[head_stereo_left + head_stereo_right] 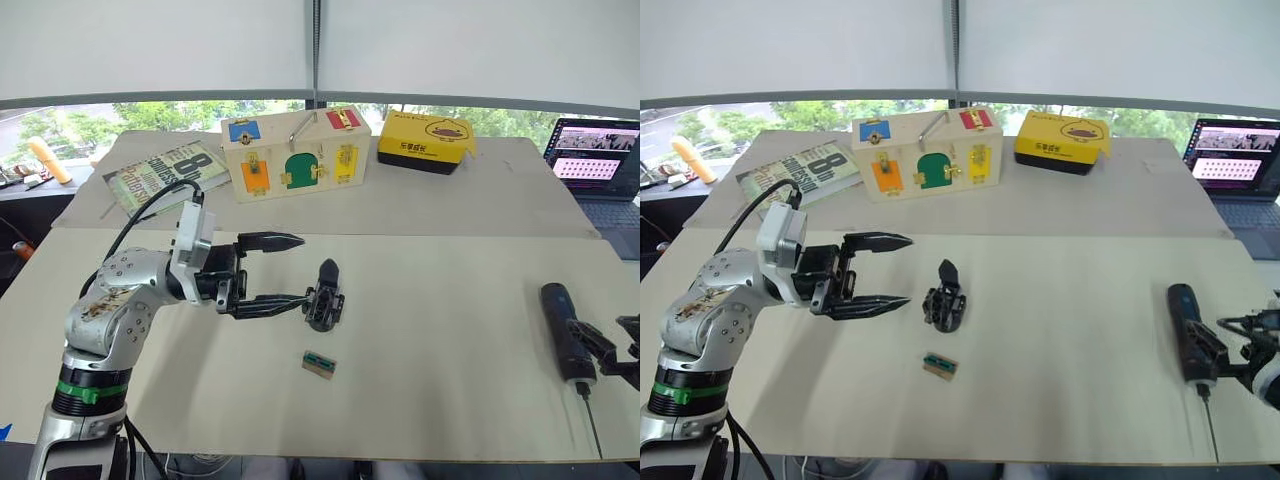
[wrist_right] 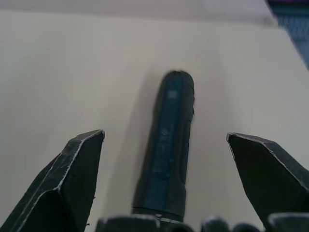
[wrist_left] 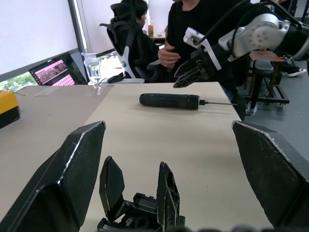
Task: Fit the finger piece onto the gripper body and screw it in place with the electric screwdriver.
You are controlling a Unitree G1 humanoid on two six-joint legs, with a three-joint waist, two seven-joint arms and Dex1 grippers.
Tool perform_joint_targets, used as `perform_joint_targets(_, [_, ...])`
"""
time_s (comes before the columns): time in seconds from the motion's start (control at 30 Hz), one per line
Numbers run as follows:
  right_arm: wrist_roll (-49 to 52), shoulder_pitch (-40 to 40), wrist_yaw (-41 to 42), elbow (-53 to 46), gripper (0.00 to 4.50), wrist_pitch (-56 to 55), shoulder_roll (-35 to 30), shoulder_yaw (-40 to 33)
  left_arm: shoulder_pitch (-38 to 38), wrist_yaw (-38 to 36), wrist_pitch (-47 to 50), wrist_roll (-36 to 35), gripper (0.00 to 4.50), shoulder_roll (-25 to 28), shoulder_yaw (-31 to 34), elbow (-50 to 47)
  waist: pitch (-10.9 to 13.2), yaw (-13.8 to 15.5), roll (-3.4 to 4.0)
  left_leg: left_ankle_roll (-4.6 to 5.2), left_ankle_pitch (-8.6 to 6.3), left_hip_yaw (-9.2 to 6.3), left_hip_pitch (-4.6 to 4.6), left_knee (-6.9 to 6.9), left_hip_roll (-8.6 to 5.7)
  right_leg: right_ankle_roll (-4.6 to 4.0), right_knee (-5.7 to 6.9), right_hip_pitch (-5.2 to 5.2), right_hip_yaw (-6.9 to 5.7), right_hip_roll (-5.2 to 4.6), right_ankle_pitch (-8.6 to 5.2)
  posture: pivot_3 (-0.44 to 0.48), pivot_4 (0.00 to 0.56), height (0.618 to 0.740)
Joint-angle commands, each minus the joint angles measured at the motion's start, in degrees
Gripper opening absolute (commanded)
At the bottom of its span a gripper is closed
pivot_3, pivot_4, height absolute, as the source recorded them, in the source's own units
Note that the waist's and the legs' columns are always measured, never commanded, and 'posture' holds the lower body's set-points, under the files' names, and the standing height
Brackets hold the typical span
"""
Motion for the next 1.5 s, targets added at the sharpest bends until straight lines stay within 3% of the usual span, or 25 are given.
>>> perform_joint_targets(0.03, [-0.5, -2.9, 4.2, 7.2, 4.5, 6.3, -4.9, 2.2, 0.2, 1.2, 0.2, -0.7, 4.43, 0.8, 0.8, -2.8, 0.0, -0.1, -0.02, 0.02, -0.01, 0.0, -0.05, 0.0, 0.0, 0.01, -0.01, 0.01, 0.0, 0.0, 0.0, 0.0, 0.15, 0.74])
perform_joint_targets(0.23, [0.4, -5.8, 12.5, 13.3, 4.5, 13.3, -8.8, 6.6, 2.3, 2.1, 0.0, -1.0, 4.43, 1.9, 2.0, -4.3, 0.0, -0.2, -0.05, 0.08, -0.04, 0.01, -0.08, -0.01, 0.0, 0.12, -0.04, 0.02, 0.0, -0.02, -0.05, 0.0, 0.15, 0.74])
perform_joint_targets(0.4, [-1.9, -8.6, 16.2, 18.0, 4.5, 12.1, -9.1, 9.6, 3.8, 2.1, -0.5, -1.2, 4.43, 2.7, 2.8, -4.6, 0.0, -0.2, -0.06, 0.07, -0.04, 0.03, -0.05, 0.02, 0.0, 0.18, -0.02, 0.04, 0.01, -0.03, -0.06, 0.0, 0.15, 0.74])
perform_joint_targets(0.67, [-6.3, -10.7, 21.1, 19.0, 1.96, 4.8, -8.2, 11.5, 5.0, -0.7, -1.6, -1.0, 4.5, 4.0, 2.9, -3.3, 0.0, -0.3, -0.07, 0.04, -0.03, 0.09, 0.02, 0.01, 0.0, 0.22, 0.01, 0.07, 0.01, -0.01, -0.08, 0.0, 0.15, 0.74])
perform_joint_targets(0.87, [-1.3, -12.6, 20.9, 1.0, 1.92, 10.0, -8.5, 9.8, 8.2, -2.5, -6.1, 1.9, 4.5, 4.9, 3.9, 0.1, 0.0, -0.9, 0.12, -0.05, 0.0, 0.24, 0.02, -0.06, 0.03, 0.22, 0.08, -0.01, 0.05, 0.01, -0.09, 0.0, 0.15, 0.74])
perform_joint_targets(0.97, [4.1, -13.5, 17.6, -13.4, 1.92, 17.4, -7.2, 13.9, 12.7, -6.2, -11.0, 4.7, 4.5, 6.2, 4.2, 3.1, 0.0, -1.4, 0.14, -0.18, 0.06, 0.25, 0.04, -0.19, 0.11, 0.15, 0.11, -0.02, 0.08, 0.06, -0.14, 0.0, 0.15, 0.74])
perform_joint_targets(1.1, [4.3, -15.2, 12.5, -21.8, 1.92, 19.6, -4.5, 20.5, 16.3, -7.2, -13.1, 5.1, 4.5, 6.4, 4.6, 3.7, 0.1, -1.0, -0.01, -0.3, 0.09, 0.02, 0.07, -0.17, 0.18, 0.01, 0.11, -0.19, -0.08, 0.09, -0.17, 0.0, 0.15, 0.74])
perform_joint_targets(1.33, [-3.7, -13.2, 14.0, -21.9, 1.92, 12.4, -6.9, 31.1, 20.2, -7.6, -14.8, 5.8, 4.5, 6.3, 3.3, 1.7, 0.1, 0.0, -0.02, -0.12, -0.01, 0.02, -0.1, -0.12, -0.11, 0.13, -0.05, -0.2, -0.35, -0.19, -0.14, 0.0, 0.15, 0.74])
perform_joint_targets(1.47, [-4.4, -14.2, 15.6, -18.7, 1.92, 11.4, -6.0, 32.5, 20.0, -6.9, -14.6, 6.2, 4.5, 6.0, 3.2, 1.7, 0.1, -0.3, -0.03, -0.13, -0.01, 0.02, 0.01, -0.13, -0.03, 0.1, 0.01, -0.14, -0.45, -0.1, -0.17, 0.0, 0.15, 0.74])
perform_joint_targets(1.5, [-4.0, -14.3, 16.4, -18.0, 2.42, 11.5, -6.0, 32.5, 20.0, -6.8, -14.7, 6.3, 4.5, 6.0, 3.1, 1.7, 0.1, -0.3, -0.03, -0.14, 0.0, 0.02, 0.04, -0.13, -0.01, 0.07, 0.05, -0.13, -0.44, -0.08, -0.19, 0.0, 0.15, 0.74])
